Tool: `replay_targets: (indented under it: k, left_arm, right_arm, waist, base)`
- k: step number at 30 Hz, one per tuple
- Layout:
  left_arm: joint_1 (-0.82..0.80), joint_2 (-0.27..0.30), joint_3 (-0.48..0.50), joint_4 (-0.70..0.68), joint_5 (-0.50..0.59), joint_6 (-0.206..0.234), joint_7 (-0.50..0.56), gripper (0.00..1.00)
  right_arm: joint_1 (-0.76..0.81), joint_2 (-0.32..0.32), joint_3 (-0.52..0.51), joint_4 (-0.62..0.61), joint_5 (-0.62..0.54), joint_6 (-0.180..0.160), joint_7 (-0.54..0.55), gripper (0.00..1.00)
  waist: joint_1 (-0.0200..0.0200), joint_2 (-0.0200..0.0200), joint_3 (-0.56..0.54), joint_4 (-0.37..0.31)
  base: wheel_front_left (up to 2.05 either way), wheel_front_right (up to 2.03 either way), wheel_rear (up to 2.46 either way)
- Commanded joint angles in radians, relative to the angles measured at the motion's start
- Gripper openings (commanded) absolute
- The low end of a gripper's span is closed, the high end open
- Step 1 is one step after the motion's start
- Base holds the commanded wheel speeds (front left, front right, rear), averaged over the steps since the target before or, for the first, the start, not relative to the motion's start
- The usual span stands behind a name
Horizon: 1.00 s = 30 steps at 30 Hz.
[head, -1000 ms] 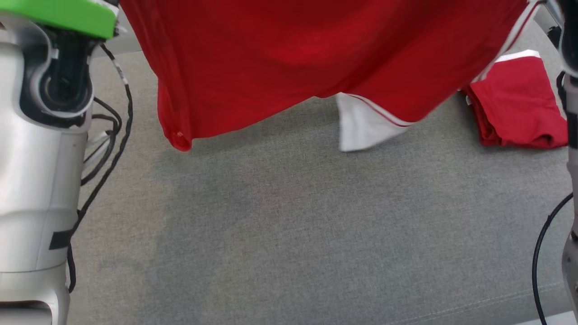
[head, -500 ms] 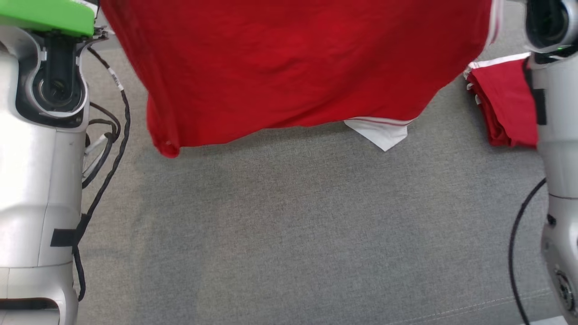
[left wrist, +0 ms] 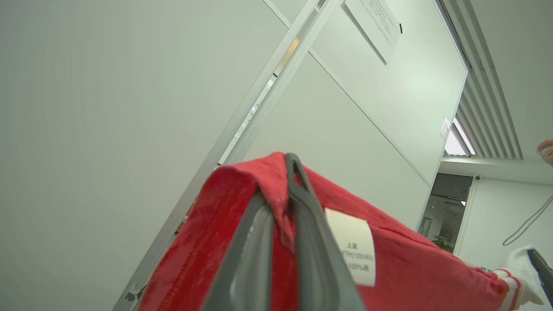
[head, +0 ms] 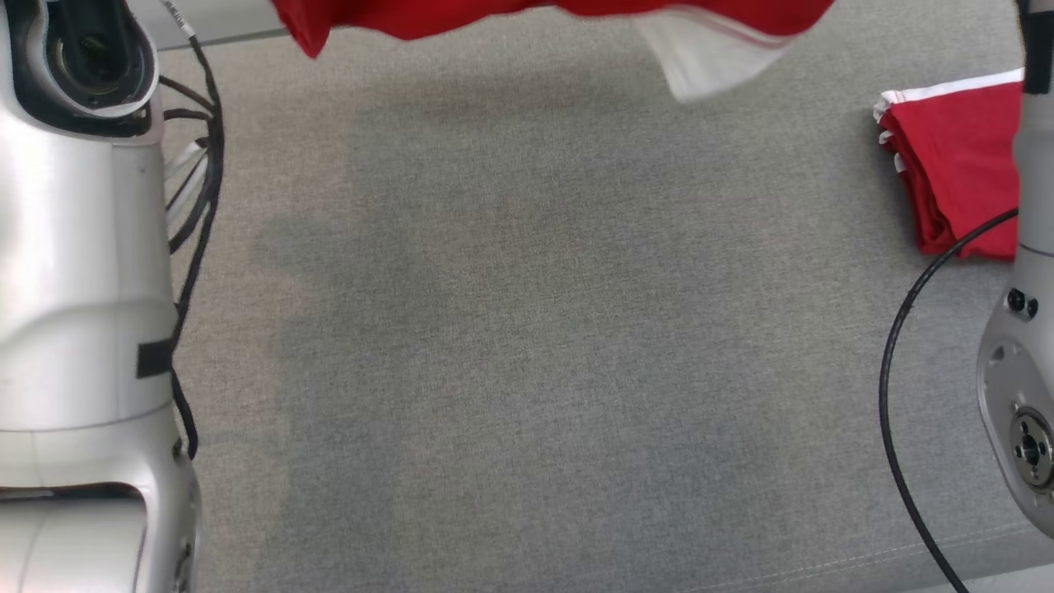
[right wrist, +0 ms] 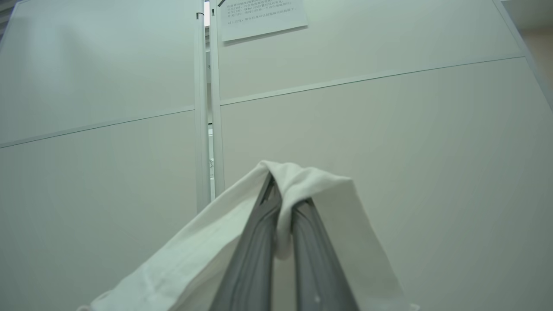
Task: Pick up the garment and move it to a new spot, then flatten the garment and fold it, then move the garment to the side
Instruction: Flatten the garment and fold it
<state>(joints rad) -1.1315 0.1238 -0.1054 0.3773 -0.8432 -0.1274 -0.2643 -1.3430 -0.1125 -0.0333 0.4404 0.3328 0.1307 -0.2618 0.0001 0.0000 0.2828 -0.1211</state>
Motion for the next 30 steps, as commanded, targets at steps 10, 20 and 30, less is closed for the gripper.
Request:
replay_targets:
  k: [10, 20, 30]
  left_arm:
    - [0.3, -0.027, -0.198, -0.034, -0.039, -0.005, 0.001, 0.0]
    - [0.707, 0.09, -0.366, -0.132, -0.161, -0.005, 0.0, 0.0]
    - [0.935, 0.169, -0.454, -0.131, -0.276, -0.005, 0.005, 0.0]
  right_arm:
    - [0.36, -0.16, 0.222, -0.048, 0.061, -0.001, -0.003, 0.0]
    - [0.92, -0.334, 0.188, -0.323, 0.354, 0.0, 0.284, 0.0]
    - [1.348, -0.24, -0.012, -0.522, 0.335, 0.0, 0.605, 0.0]
  waist:
    - [-0.0001, 0.0, 0.019, 0.052]
    - [-0.0001, 0.0, -0.105, 0.088]
    - [-0.0001, 0.0, -0.147, 0.091]
  base:
    - [0.0, 0.0, 0.0]
    - [0.0, 0.0, 0.0]
    - [0.0, 0.0, 0.0]
